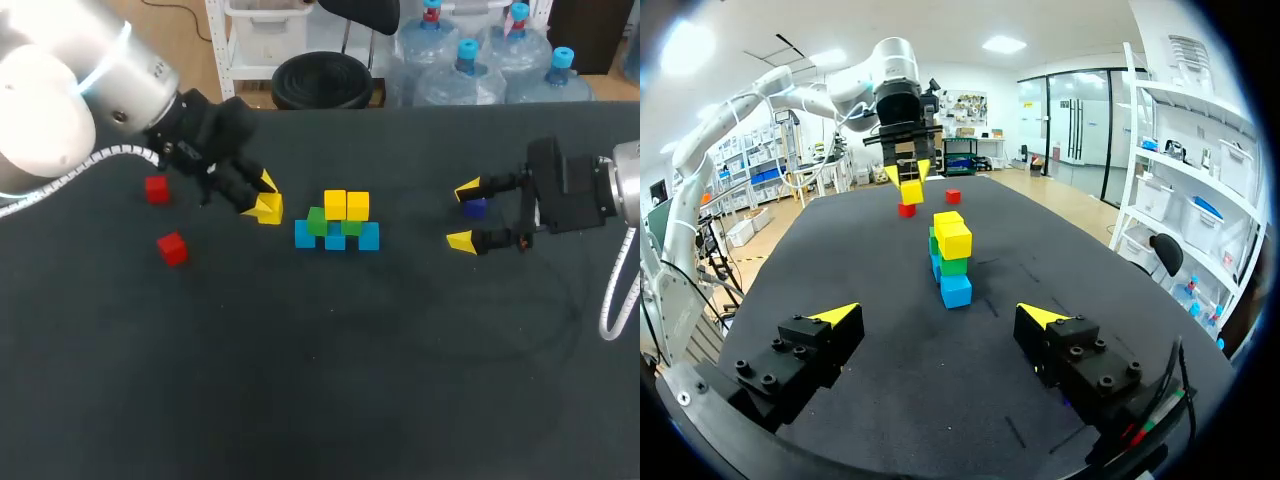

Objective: Place the blue cubes, place green cubes on the blue cubes, place the yellow cubes on the green cubes, then place the red cubes on the yellow cubes, and place purple cube on the red cubes.

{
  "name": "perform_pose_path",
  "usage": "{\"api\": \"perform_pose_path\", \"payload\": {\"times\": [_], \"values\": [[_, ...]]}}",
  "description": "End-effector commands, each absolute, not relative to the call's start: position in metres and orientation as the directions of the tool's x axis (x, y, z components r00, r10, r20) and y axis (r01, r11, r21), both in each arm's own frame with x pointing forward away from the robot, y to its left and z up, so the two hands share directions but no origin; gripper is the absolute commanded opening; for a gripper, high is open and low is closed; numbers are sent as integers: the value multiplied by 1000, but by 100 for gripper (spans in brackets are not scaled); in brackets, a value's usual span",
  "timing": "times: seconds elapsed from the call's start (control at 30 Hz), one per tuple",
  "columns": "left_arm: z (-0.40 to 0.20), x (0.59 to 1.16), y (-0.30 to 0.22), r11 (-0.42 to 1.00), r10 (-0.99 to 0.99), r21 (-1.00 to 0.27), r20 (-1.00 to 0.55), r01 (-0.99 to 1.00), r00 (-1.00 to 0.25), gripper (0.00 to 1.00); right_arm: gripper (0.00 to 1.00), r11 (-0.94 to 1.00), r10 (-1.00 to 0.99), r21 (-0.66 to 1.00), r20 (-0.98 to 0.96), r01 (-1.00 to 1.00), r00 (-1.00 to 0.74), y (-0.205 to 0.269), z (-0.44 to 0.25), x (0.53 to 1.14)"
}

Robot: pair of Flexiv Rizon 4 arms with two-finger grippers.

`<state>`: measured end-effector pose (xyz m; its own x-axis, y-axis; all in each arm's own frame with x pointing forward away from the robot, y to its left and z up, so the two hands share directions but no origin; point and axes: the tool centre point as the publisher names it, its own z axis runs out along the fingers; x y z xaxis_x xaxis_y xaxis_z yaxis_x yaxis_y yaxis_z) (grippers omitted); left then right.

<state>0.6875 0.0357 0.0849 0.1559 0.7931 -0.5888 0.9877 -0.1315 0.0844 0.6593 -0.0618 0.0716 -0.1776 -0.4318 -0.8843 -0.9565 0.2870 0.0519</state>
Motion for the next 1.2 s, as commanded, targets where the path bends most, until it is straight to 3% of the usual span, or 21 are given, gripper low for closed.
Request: {"api": "perform_pose_path", "payload": {"times": [0.03,1.2], "values": [[82,696,30,-145,793,78,-588,986,163,0,100,287,-431,51,-885,-957,-176,-61,71,660],[72,724,-6,-134,787,56,-601,989,141,0,100,287,-431,51,-885,-957,-176,-61,71,660]]}}
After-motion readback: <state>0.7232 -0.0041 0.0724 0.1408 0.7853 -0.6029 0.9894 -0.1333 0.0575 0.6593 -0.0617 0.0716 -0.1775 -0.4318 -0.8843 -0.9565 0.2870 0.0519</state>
